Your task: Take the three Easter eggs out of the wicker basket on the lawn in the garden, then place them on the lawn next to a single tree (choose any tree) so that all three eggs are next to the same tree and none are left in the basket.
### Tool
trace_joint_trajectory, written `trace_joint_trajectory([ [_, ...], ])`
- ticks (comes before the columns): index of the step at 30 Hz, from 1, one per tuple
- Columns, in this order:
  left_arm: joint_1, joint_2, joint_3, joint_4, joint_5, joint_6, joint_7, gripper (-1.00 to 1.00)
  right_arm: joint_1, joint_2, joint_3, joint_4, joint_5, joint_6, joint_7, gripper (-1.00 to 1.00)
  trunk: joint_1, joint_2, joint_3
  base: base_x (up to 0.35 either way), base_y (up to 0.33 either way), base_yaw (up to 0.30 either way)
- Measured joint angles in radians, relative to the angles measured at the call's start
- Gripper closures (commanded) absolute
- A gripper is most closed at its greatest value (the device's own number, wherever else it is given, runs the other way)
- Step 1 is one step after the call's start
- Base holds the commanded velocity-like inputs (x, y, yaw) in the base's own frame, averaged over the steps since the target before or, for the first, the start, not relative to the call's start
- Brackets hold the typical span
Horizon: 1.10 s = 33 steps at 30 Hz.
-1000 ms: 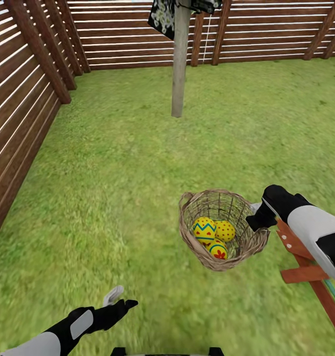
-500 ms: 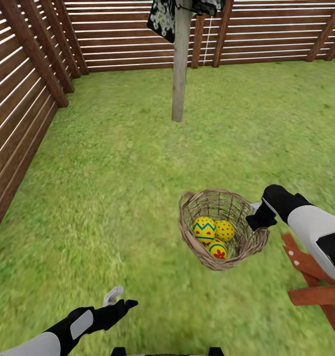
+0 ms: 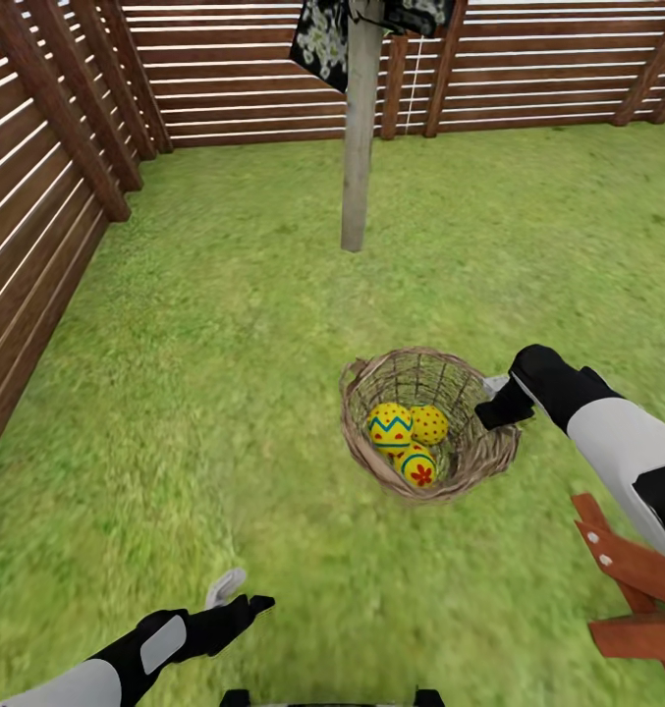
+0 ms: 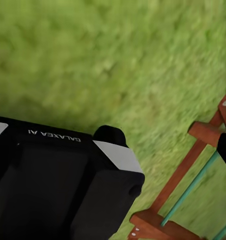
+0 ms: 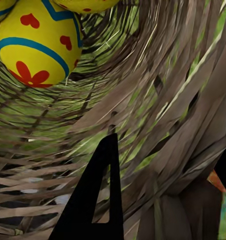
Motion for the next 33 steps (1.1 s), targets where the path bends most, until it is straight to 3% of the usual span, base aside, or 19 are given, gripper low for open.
trace_joint_trajectory([
  [4, 0.0, -0.001, 0.0, 0.0, 0.0, 0.0, 0.001, -1.0, 0.0, 0.001, -0.009, -0.046, -0.042, 0.013, 0.005, 1.0, 0.0, 0.0, 0.0, 0.34, 0.0, 0.0],
  [8, 0.0, -0.003, 0.0, 0.0, 0.0, 0.0, 0.003, -1.0, 0.0, 0.0, -0.003, -0.047, -0.006, 0.004, 0.002, 1.0, 0.0, 0.0, 0.0, 0.341, 0.0, 0.0],
  [11, 0.0, -0.003, 0.0, 0.0, 0.0, 0.0, 0.003, -1.0, 0.0, -0.001, -0.007, -0.049, -0.029, 0.01, 0.004, 1.0, 0.0, 0.0, 0.0, 0.341, 0.0, 0.0],
  [15, 0.0, -0.003, 0.0, 0.0, 0.0, 0.0, 0.003, -1.0, -0.001, -0.001, -0.006, -0.058, -0.01, 0.005, 0.002, 1.0, 0.0, 0.0, 0.0, 0.341, 0.001, 0.0],
  [17, 0.0, -0.002, 0.0, 0.0, 0.0, 0.0, 0.003, -1.0, 0.0, -0.001, -0.008, -0.113, -0.003, 0.004, 0.001, 1.0, 0.0, 0.0, 0.0, 0.341, 0.061, 0.0],
  [20, 0.0, -0.002, 0.0, 0.0, 0.0, 0.0, 0.002, -1.0, 0.0, -0.001, -0.015, -0.15, -0.043, 0.017, 0.005, 1.0, 0.0, 0.0, 0.0, 0.339, 0.136, 0.0],
  [23, 0.0, -0.002, 0.0, 0.0, 0.0, 0.0, 0.002, -1.0, 0.0, -0.001, -0.013, -0.153, -0.006, 0.008, 0.001, 1.0, 0.0, 0.0, 0.0, 0.333, 0.191, 0.0],
  [27, 0.0, -0.002, 0.0, 0.0, 0.0, 0.0, 0.001, -1.0, 0.0, -0.001, -0.016, -0.154, -0.03, 0.014, 0.004, 1.0, 0.0, 0.0, 0.0, 0.331, 0.203, 0.0],
  [33, 0.0, 0.0, 0.0, 0.0, 0.0, 0.0, 0.002, -1.0, 0.001, -0.001, -0.015, -0.154, -0.024, 0.013, 0.003, 1.0, 0.0, 0.0, 0.0, 0.333, 0.138, 0.0],
])
